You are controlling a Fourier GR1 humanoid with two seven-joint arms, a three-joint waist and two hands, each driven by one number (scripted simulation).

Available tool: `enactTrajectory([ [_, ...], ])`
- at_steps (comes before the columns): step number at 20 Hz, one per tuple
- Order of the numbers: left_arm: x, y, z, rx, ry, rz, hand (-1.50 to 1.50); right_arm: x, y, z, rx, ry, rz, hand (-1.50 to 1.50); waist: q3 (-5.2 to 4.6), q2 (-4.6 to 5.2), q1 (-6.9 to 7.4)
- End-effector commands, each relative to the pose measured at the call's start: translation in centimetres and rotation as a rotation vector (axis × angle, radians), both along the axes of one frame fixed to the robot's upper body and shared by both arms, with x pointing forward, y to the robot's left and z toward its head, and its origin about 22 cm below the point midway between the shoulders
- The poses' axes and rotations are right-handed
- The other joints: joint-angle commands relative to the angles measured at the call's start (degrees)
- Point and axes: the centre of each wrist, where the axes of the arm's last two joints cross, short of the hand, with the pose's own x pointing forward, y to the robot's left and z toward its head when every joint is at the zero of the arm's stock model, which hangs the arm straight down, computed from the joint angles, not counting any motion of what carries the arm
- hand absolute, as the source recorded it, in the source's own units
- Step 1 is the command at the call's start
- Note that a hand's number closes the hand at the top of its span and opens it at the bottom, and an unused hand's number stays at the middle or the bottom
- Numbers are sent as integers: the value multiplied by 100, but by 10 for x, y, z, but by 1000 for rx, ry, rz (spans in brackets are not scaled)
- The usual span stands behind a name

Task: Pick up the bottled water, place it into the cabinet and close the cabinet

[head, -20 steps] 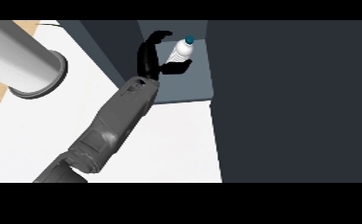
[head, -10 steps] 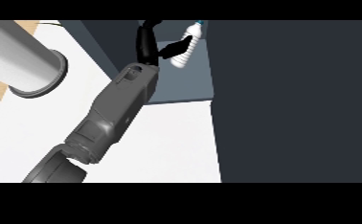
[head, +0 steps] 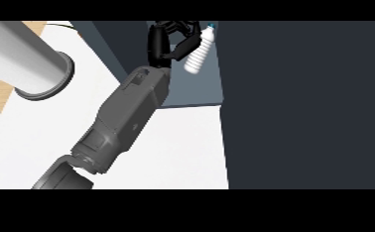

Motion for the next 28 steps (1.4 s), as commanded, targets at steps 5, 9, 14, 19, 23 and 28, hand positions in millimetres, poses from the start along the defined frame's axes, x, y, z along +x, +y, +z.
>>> enactTrajectory([
  [5,-27,-13,-17,-97,17,-175,150,3,7,26,6,-29,0,-150,4,-74,122],
  [9,-50,-21,-26,-206,50,-349,150,2,15,29,16,-32,1,-150,-2,-98,153],
  [14,-87,-24,-46,-296,111,-476,-150,-5,22,42,25,-29,-37,-150,-5,-126,302],
  [19,-146,-26,-68,-313,138,-485,-150,-7,20,44,5,-21,-46,-150,2,-159,437],
  [23,-182,15,-80,-329,132,-402,-150,-6,28,39,6,-34,-84,-150,-5,-167,527],
  [28,-231,64,-93,-329,145,-349,-150,-6,24,35,-51,4,36,-150,-6,-148,579],
])
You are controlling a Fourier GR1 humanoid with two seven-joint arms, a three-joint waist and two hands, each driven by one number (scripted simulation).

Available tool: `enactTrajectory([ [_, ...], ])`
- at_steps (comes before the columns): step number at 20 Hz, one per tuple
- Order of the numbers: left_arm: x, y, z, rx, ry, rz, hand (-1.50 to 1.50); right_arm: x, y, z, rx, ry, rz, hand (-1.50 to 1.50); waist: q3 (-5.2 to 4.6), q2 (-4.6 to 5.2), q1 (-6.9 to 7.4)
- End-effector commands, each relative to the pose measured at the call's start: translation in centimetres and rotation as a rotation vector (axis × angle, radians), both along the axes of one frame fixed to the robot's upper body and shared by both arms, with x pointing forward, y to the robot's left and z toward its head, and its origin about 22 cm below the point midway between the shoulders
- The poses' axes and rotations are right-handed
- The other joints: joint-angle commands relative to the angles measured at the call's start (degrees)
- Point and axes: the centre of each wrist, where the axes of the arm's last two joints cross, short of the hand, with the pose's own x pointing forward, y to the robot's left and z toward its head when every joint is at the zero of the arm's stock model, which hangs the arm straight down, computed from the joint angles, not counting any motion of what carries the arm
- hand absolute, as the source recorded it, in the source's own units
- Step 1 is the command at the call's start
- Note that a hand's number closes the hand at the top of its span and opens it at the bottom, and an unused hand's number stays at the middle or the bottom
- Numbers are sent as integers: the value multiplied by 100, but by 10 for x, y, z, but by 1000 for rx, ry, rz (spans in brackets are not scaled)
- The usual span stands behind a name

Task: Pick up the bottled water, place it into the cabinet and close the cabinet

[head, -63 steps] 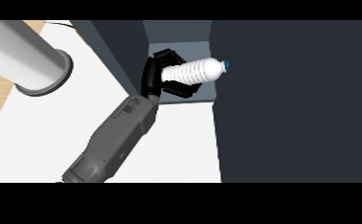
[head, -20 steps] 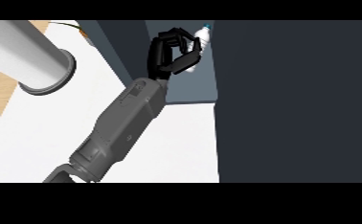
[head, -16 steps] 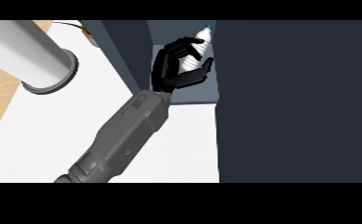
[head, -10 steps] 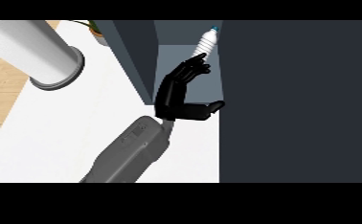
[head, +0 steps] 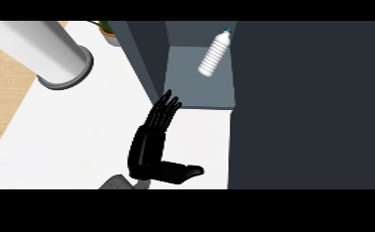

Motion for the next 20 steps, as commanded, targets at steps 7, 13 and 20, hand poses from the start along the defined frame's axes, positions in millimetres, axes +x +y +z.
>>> enactTrajectory([
  [7,-63,81,1,2,-40,-16,-150,18,-6,38,-298,-114,408,150,-19,-14,177],
  [13,-91,132,2,46,-74,23,-150,25,4,55,-323,-181,480,150,-38,12,186],
  [20,-122,175,15,25,-81,9,-150,27,23,56,-229,-105,500,150,-39,83,277],
])
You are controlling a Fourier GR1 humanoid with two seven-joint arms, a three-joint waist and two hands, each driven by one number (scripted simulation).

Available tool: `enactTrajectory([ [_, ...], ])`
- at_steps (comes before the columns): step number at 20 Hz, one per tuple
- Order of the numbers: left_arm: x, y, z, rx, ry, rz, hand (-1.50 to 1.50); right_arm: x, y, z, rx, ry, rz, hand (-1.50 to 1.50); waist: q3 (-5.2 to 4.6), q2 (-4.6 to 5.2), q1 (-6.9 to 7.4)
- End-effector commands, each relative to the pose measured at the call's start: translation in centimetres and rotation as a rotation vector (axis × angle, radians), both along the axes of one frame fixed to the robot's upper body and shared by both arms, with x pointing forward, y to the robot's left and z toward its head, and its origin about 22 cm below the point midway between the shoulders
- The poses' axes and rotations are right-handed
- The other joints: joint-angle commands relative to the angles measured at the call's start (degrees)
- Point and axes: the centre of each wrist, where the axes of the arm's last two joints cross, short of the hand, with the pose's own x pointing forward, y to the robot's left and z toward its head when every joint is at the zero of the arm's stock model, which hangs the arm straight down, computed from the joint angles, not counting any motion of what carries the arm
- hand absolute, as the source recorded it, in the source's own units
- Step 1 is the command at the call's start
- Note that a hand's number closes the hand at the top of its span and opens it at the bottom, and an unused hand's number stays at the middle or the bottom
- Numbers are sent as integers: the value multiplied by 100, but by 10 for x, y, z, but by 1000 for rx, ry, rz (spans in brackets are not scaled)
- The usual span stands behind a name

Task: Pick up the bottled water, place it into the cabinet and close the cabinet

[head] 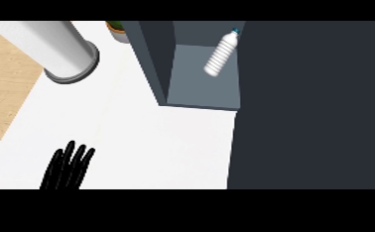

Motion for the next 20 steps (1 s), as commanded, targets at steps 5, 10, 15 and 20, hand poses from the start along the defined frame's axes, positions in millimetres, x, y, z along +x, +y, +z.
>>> enactTrajectory([
  [5,-18,50,15,11,-31,-32,-150,11,21,38,-93,-86,76,150,-2,117,149],
  [10,-19,68,19,23,-21,-64,-150,32,22,35,-167,-200,182,150,-25,167,458],
  [15,-12,77,27,37,-44,-76,-150,42,30,30,-227,-190,237,150,-48,161,487],
  [20,-14,87,27,39,-35,-73,-150,53,39,21,-193,-145,206,150,-59,205,553],
])
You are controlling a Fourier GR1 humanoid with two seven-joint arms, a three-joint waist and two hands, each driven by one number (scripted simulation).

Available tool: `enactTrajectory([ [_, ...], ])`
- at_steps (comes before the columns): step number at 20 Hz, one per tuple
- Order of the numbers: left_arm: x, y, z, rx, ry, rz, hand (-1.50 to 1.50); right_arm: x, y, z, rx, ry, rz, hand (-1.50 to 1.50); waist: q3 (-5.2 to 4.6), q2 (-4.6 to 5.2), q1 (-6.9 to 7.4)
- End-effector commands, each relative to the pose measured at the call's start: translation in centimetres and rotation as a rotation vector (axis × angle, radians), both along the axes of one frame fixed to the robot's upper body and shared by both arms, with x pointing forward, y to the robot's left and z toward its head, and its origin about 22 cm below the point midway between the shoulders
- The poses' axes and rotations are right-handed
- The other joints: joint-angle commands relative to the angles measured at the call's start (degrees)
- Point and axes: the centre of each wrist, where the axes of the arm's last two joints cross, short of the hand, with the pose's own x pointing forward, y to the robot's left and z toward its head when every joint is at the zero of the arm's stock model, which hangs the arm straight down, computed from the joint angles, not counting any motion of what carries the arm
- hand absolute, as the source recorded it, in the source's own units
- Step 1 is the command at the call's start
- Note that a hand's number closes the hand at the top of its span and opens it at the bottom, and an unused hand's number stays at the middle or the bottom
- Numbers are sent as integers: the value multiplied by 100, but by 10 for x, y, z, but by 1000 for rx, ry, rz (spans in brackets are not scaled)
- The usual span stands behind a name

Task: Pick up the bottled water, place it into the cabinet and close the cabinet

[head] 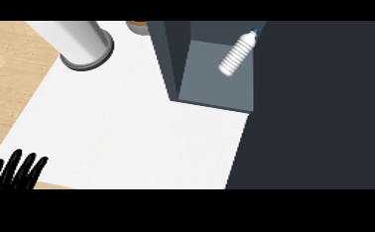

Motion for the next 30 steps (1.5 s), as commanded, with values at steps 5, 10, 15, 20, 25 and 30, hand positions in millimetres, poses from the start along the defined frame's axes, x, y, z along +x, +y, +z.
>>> enactTrajectory([
  [5,6,8,8,3,-19,-29,-150,11,23,-7,-38,85,19,150,-15,93,112],
  [10,9,14,14,5,-37,-28,-150,18,25,-12,12,127,-36,150,-1,128,146],
  [15,12,18,18,9,-46,-34,-150,24,26,-18,73,209,-34,150,3,210,261],
  [20,14,22,21,13,-56,-32,-150,42,36,-27,144,310,-20,150,28,198,333],
  [25,15,26,22,-1,-44,-19,-150,87,41,-35,138,353,-94,150,41,139,222],
  [30,5,36,19,16,0,1,-150,141,43,-29,174,345,-294,150,56,43,88],
])
